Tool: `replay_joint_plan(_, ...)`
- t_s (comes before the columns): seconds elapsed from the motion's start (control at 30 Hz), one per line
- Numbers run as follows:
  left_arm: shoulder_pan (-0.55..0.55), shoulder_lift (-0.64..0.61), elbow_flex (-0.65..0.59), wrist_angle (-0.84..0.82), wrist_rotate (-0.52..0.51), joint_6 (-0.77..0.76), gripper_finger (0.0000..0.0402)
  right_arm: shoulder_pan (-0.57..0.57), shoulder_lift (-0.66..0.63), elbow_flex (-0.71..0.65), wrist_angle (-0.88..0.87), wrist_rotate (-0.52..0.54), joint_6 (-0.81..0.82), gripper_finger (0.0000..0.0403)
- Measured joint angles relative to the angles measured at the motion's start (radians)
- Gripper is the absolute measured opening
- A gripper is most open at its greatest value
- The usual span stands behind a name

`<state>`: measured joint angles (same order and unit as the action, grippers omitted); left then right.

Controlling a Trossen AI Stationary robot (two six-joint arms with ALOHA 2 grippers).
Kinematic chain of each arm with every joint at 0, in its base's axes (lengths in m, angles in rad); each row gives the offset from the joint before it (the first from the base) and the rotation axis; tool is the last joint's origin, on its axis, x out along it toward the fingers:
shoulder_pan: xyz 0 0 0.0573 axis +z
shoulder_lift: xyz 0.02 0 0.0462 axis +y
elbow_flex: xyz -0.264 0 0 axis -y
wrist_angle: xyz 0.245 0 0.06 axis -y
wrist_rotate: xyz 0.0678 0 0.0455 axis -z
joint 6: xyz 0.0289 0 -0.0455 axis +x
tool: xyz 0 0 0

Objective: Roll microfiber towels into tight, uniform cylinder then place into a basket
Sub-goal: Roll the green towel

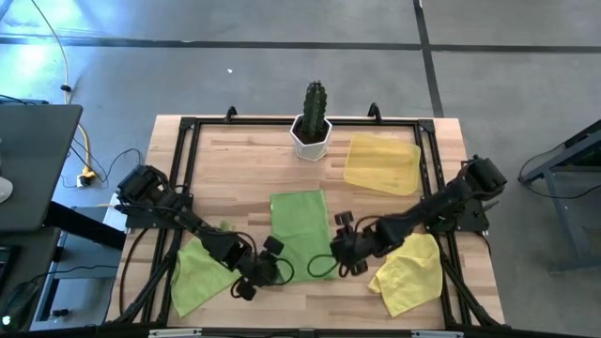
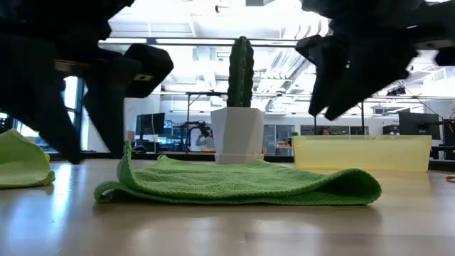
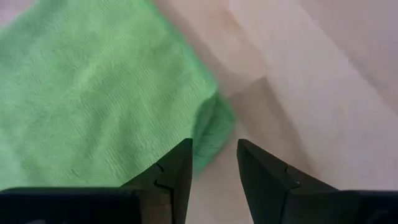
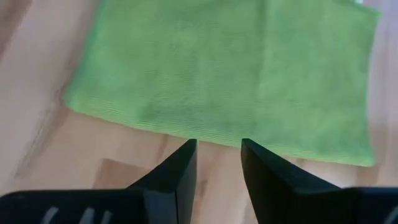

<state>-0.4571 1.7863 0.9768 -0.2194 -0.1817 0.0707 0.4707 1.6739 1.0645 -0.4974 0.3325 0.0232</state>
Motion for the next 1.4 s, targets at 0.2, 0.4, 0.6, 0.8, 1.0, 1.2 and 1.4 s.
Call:
replay_joint_plan(0.2, -0.001, 0.0, 0.0, -0.014, -0.012, 0.032, 0.0119, 0.046, 0.046, 0.0, 0.024, -0.033, 0.029, 0.0155)
replay_joint_plan(0.4, -0.001, 0.021, 0.001, -0.035, 0.024, 0.074, 0.0133, 0.062, 0.117, 0.0, 0.075, -0.056, 0.0, 0.0198)
replay_joint_plan(0.6, -0.005, 0.06, 0.004, -0.013, 0.005, 0.17, 0.0144, 0.062, 0.171, 0.0, 0.112, -0.052, -0.079, 0.0204)
replay_joint_plan(0.8, -0.035, 0.063, 0.004, -0.006, -0.051, 0.251, 0.0144, 0.07, 0.171, 0.0, 0.12, -0.052, -0.088, 0.02)
replay_joint_plan(1.0, -0.067, 0.071, 0.013, 0.032, -0.138, 0.336, 0.0143, 0.096, 0.17, 0.0, 0.121, -0.054, -0.147, 0.0199)
replay_joint_plan(1.2, -0.05, 0.081, 0.016, 0.095, -0.084, 0.326, 0.0143, 0.102, 0.171, 0.0, 0.157, -0.053, -0.163, 0.0199)
replay_joint_plan(1.4, -0.062, 0.128, 0.019, 0.098, -0.065, 0.289, 0.0142, 0.104, 0.172, 0.0, 0.181, -0.054, -0.163, 0.0199)
